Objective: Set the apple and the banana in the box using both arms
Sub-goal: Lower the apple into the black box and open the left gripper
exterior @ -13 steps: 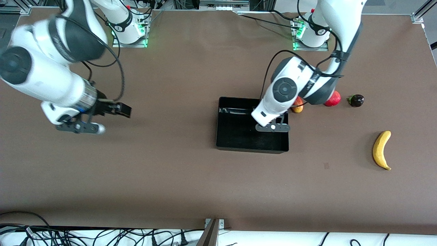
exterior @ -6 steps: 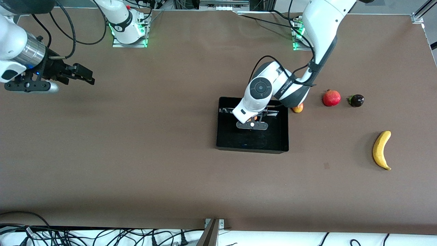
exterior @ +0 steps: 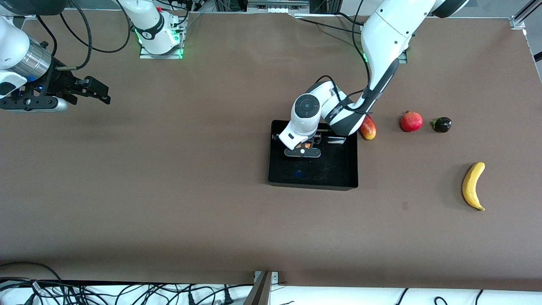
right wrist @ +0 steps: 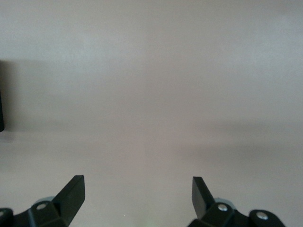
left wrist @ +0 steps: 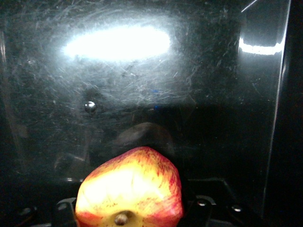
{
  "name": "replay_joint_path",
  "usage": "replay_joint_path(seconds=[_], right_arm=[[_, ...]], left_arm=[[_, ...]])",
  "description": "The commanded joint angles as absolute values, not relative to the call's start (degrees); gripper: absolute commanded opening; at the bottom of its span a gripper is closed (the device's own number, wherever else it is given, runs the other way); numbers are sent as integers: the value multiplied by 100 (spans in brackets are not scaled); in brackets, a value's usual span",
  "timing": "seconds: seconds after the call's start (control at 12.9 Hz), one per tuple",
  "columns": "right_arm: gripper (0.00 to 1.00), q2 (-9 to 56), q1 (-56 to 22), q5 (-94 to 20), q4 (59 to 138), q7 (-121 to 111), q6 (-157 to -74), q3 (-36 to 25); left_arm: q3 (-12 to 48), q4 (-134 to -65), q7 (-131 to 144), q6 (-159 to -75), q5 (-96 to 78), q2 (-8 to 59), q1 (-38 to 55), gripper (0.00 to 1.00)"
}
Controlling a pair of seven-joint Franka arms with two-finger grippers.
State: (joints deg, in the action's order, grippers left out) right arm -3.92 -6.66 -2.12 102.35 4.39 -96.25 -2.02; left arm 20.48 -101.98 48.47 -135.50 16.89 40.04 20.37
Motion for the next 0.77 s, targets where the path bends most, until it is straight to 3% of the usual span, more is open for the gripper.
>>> replay_joint_path(seconds=[0.0, 0.08, 0.15, 0.46, 0.7], right_arm=[[100, -264, -606, -9, 9914, 361, -9510, -141], [100, -246, -606, 139, 9905, 343, -9440, -132], [100, -246, -615, 228, 9870, 334, -9474, -132], [100, -123, -580, 308, 9765, 352, -9475, -149], [100, -123, -598, 299, 9765, 404, -9483, -141]], left_arm=[[2048, -10283, 5192, -13737, 1819, 4105, 2057, 39], [2048, -10283, 5421, -13659, 1819, 4061, 2048, 62], [2057, -10283, 5571, -13467, 1819, 3974, 2039, 100], [1996, -10029, 5486, -12246, 1339, 3377, 1934, 100], [1505, -9415, 4144, -10869, 485, 2998, 1776, 100]])
